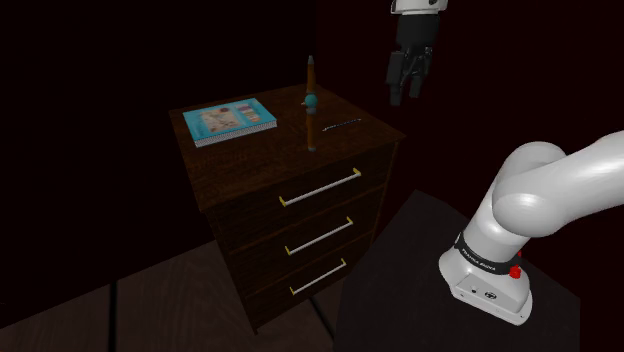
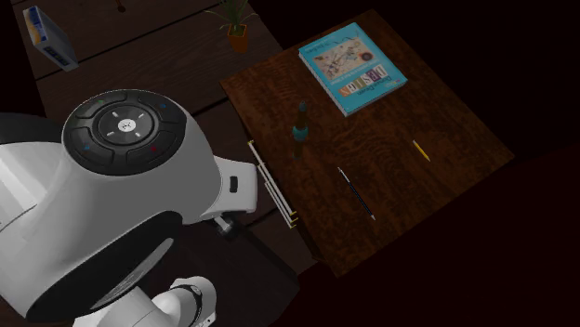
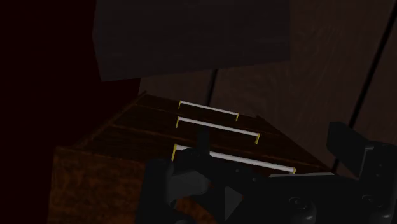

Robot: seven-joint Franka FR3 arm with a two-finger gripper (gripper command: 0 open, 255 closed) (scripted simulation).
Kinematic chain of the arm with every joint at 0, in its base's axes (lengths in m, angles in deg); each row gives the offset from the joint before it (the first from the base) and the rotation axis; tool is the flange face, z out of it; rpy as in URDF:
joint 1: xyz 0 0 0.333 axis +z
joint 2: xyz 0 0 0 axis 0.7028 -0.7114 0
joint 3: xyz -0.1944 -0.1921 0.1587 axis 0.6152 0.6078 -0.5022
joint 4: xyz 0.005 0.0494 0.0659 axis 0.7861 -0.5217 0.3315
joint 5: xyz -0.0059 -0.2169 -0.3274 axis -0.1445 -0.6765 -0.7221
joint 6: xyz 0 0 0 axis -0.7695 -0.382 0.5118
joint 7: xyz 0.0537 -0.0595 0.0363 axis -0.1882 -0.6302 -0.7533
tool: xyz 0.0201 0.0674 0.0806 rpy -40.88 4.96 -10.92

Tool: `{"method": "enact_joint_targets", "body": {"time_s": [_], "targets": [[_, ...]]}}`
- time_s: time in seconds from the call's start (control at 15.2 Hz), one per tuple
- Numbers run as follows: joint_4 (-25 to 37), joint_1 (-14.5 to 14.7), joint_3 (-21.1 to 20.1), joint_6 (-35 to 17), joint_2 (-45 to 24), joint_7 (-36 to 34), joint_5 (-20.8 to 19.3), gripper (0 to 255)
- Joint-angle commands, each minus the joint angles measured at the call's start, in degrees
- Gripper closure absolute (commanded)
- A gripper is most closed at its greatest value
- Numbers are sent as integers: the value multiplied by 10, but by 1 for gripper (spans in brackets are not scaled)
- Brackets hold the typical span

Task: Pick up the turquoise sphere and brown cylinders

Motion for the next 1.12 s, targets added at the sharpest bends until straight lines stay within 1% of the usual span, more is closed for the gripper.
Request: {"method": "enact_joint_targets", "body": {"time_s": [0.0, 0.26, 0.53, 0.79, 1.06], "targets": [[0, 0, 0, 0, 0, 0, 0, 0], [-28, 5, 10, -113, -26, 37, -4, 0], [-43, 12, 21, -225, -64, 74, -1, 0], [-43, 22, 33, -332, -113, 113, 8, 0], [-30, 37, 46, -432, -169, 156, 25, 0]]}}
